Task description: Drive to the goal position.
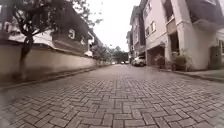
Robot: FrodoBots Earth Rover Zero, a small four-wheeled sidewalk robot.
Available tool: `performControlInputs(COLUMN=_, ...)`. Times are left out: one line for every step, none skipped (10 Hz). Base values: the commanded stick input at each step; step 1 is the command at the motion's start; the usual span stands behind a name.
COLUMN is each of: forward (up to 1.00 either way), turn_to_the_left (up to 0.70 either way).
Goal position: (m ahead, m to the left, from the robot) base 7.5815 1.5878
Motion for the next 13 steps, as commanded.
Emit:
performControlInputs(forward=0.7, turn_to_the_left=0.0)
performControlInputs(forward=0.7, turn_to_the_left=0.0)
performControlInputs(forward=0.7, turn_to_the_left=0.0)
performControlInputs(forward=0.7, turn_to_the_left=0.0)
performControlInputs(forward=0.7, turn_to_the_left=0.0)
performControlInputs(forward=0.7, turn_to_the_left=0.0)
performControlInputs(forward=0.66, turn_to_the_left=0.0)
performControlInputs(forward=0.53, turn_to_the_left=0.0)
performControlInputs(forward=0.5, turn_to_the_left=0.0)
performControlInputs(forward=0.5, turn_to_the_left=0.0)
performControlInputs(forward=0.5, turn_to_the_left=0.0)
performControlInputs(forward=0.5, turn_to_the_left=0.0)
performControlInputs(forward=0.5, turn_to_the_left=0.0)
